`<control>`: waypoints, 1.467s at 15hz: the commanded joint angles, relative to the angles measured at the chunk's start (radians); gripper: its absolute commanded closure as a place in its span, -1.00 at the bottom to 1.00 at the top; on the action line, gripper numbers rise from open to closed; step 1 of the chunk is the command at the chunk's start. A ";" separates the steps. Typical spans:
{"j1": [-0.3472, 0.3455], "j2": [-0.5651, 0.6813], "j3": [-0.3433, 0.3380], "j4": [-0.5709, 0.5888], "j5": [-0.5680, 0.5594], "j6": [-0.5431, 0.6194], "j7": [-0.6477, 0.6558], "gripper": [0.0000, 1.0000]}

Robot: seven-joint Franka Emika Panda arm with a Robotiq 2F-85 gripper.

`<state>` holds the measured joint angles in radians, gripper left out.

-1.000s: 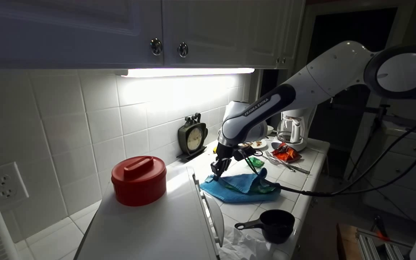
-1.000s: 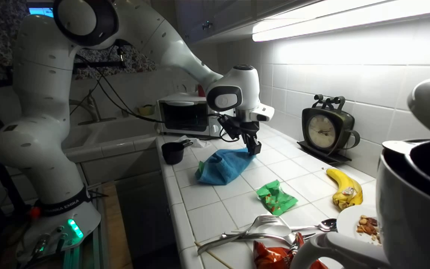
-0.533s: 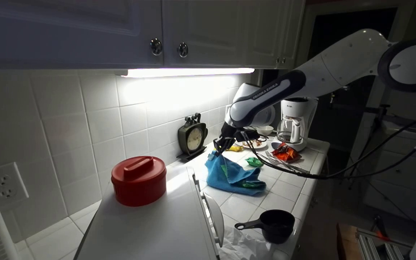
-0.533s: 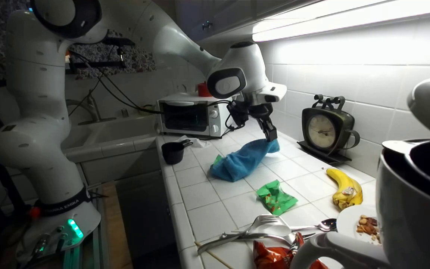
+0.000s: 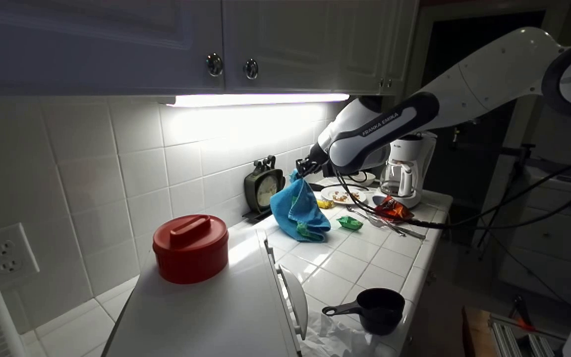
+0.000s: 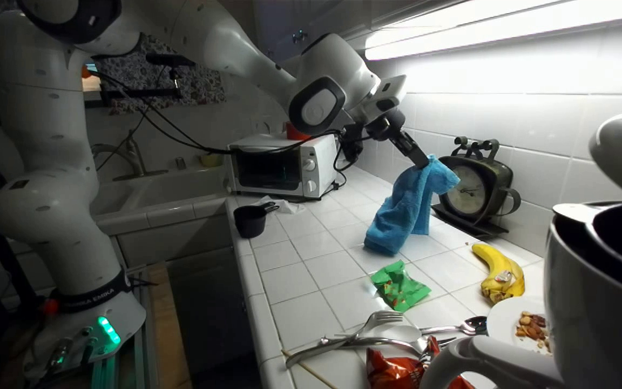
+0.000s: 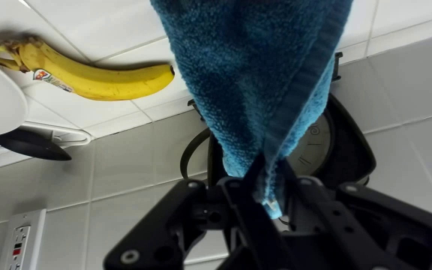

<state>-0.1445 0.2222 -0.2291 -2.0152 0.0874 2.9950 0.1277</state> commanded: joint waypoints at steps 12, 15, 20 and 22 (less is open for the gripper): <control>0.356 -0.091 -0.259 -0.221 -0.364 -0.167 0.304 0.95; 0.273 -0.094 -0.152 -0.214 -0.357 -0.304 0.309 0.95; 0.174 -0.055 -0.049 -0.190 -0.326 -0.416 0.299 0.93; 0.145 -0.043 -0.023 -0.183 -0.308 -0.446 0.290 0.47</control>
<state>0.0493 0.1683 -0.3001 -2.2089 -0.2691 2.6007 0.4469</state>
